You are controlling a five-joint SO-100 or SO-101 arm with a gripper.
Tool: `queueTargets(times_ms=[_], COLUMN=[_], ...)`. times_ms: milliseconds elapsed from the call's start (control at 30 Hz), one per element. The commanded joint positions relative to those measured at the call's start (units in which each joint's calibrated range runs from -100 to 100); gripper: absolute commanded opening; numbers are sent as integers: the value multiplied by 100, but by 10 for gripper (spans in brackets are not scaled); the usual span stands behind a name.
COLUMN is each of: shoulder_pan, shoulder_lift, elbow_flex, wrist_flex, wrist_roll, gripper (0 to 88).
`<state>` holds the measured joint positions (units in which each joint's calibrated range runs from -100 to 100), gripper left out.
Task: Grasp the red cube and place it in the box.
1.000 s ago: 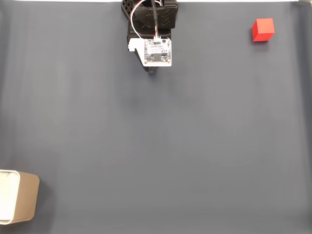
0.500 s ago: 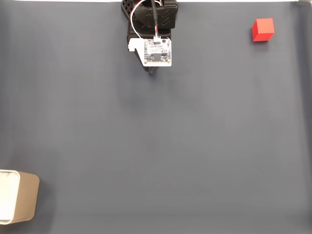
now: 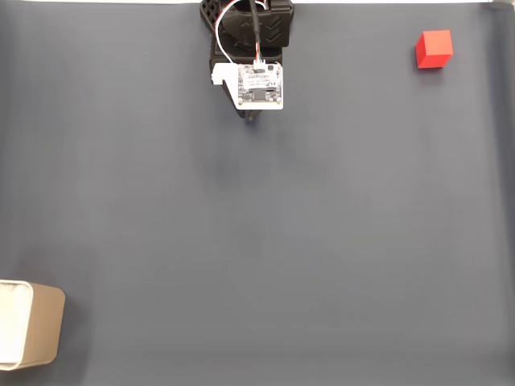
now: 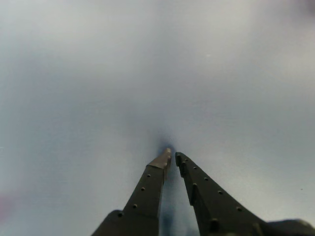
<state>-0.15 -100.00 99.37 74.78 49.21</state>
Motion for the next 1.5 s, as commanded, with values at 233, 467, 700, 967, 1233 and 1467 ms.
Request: queueTargets(times_ms=[233, 467, 700, 967, 1233, 1467], shoulder_pan=[-6, 8, 29, 128, 136, 136], shoulder_lift=[0, 0, 0, 43, 217, 789], elbow_flex=[45, 45, 45, 27, -229, -977], wrist_flex=[112, -421, -1585, -2339, -3199, -3429], wrist_roll=[-10, -103, -186, -122, -63, -20], gripper=[0, 0, 0, 0, 0, 0])
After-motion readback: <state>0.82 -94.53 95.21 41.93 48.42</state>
